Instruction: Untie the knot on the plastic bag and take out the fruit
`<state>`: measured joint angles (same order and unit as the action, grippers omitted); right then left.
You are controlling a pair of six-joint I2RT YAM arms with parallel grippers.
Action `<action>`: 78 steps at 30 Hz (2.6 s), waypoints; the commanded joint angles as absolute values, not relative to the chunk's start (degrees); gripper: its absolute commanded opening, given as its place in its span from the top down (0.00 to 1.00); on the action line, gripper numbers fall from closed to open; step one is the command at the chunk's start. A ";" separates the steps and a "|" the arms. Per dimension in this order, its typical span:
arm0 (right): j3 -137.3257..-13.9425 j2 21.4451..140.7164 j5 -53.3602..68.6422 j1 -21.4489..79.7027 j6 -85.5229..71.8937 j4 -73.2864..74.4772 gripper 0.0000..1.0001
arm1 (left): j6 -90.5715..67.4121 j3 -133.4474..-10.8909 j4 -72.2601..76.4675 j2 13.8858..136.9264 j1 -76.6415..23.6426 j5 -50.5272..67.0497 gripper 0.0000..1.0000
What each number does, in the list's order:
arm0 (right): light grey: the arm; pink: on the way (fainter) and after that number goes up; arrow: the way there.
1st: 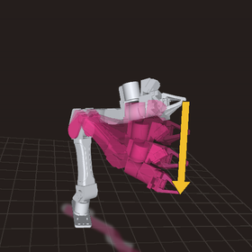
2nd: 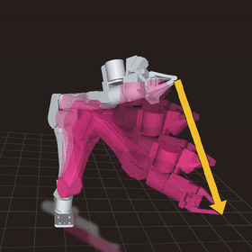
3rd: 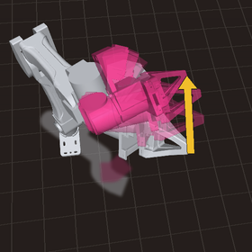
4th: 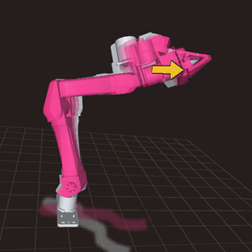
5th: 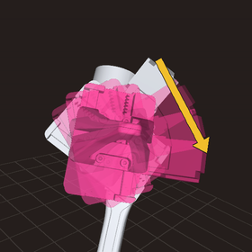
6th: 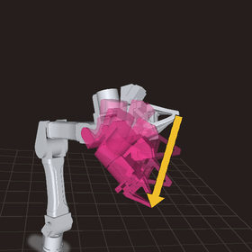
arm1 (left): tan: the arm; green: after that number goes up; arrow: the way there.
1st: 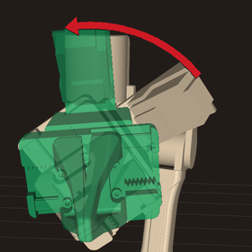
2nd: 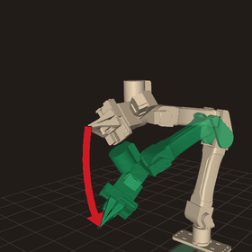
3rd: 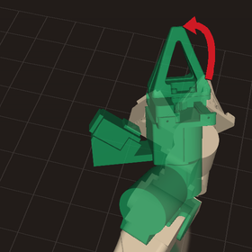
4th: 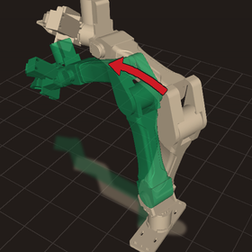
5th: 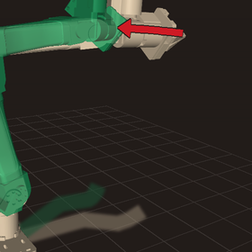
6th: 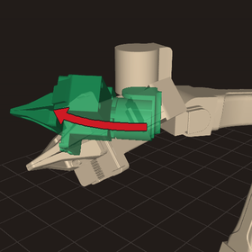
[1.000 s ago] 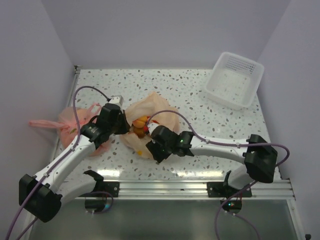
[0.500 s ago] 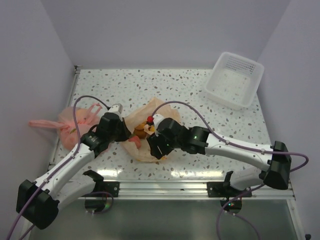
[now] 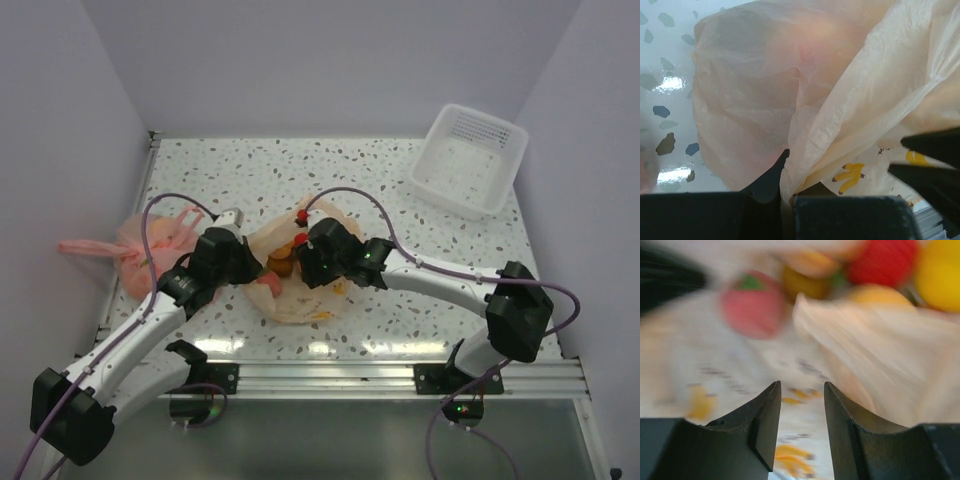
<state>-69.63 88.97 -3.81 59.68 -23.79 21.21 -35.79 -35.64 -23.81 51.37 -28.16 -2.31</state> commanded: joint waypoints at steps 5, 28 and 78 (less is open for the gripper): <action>-50.64 75.97 -16.96 49.57 -35.42 18.89 0.53 | -34.28 -34.19 -21.36 50.01 -28.30 -1.94 1.00; -67.59 93.68 -23.12 55.90 -26.81 11.96 0.01 | -34.54 -32.61 -17.32 49.83 -29.71 1.67 1.00; -83.76 75.93 -25.47 31.84 -11.51 20.74 1.00 | -21.19 -43.59 -14.77 61.53 -27.33 0.95 1.00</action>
<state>-81.69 75.40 -10.94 37.87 -11.53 18.94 -24.08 -41.39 -17.23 62.96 -27.75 -0.84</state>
